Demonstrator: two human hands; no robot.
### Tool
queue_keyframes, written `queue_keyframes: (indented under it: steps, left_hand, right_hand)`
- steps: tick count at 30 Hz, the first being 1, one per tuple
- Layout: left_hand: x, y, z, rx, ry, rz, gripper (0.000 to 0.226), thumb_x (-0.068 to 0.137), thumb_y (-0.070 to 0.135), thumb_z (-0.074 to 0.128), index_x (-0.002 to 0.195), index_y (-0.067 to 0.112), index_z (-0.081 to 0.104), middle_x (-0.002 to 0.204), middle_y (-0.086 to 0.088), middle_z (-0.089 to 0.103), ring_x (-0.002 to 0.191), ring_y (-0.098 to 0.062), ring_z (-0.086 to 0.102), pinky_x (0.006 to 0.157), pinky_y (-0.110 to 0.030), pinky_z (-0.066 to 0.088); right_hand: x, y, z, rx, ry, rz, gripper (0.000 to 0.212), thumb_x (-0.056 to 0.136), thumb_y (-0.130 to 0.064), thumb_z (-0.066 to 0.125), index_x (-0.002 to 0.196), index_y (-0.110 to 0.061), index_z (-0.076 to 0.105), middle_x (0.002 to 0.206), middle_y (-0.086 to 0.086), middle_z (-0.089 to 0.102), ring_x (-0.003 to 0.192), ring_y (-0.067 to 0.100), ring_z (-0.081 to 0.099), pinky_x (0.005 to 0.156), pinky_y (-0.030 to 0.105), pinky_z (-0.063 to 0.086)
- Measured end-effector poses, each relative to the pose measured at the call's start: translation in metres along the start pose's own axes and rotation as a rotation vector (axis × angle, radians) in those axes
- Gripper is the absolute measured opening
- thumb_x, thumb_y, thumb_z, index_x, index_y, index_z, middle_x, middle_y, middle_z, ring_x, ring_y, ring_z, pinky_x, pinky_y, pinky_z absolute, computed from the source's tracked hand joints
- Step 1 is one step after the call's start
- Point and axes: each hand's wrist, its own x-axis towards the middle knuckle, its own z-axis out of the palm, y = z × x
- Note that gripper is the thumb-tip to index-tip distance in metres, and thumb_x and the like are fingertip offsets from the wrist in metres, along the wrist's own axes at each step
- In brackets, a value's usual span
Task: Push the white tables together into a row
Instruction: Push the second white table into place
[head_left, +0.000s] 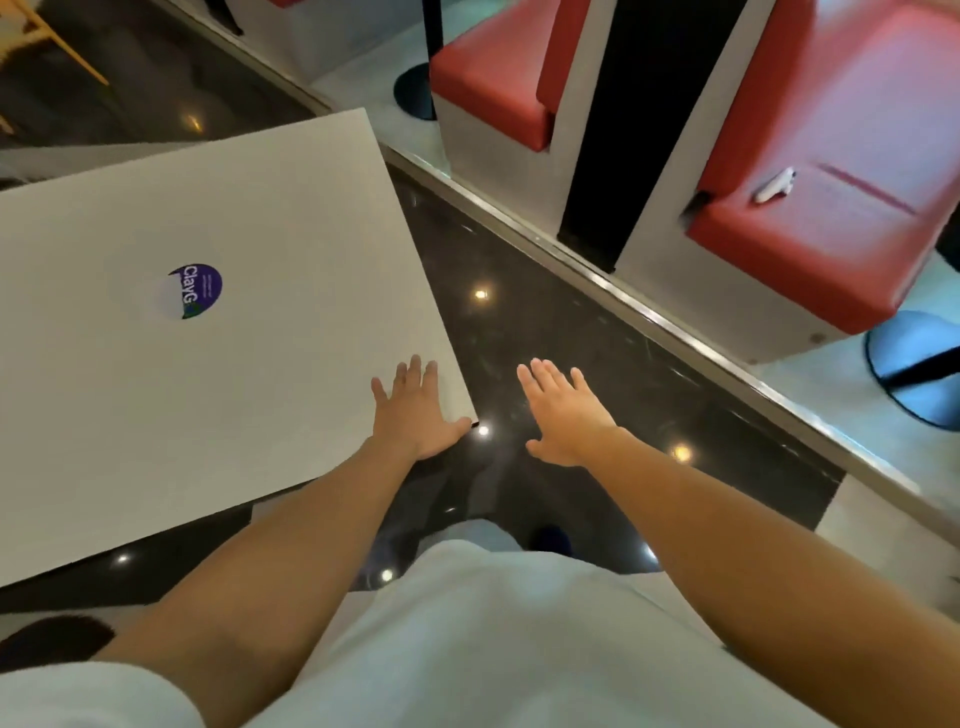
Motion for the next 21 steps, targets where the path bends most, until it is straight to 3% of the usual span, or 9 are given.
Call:
queue_keyframes:
  steps: [8,21]
  left_hand:
    - [0.084,0.064,-0.027,-0.080,0.030,-0.204,0.103,0.080,0.081,0.043,0.157,0.024,0.005,0.167,-0.007,0.000,0.153,-0.033,0.000,0.117,-0.062,0.002]
    - [0.285,0.049,-0.098,-0.243,0.046,-0.548,0.103,0.082,0.080,0.039,0.157,0.019,0.003,0.167,-0.009,-0.001,0.152,-0.034,-0.001,0.117,-0.063,0.005]
  right_hand:
    - [0.087,0.087,-0.045,-0.076,0.008,-0.140,0.103,0.090,-0.044,0.065,0.157,-0.015,-0.008,0.166,0.011,-0.004,0.152,0.029,-0.007,0.118,0.050,-0.003]
    - [0.333,0.154,-0.168,-0.286,-0.096,-0.444,0.106,0.090,-0.044,0.064,0.155,-0.015,-0.015,0.166,0.011,-0.011,0.151,0.027,-0.012,0.120,0.050,-0.002]
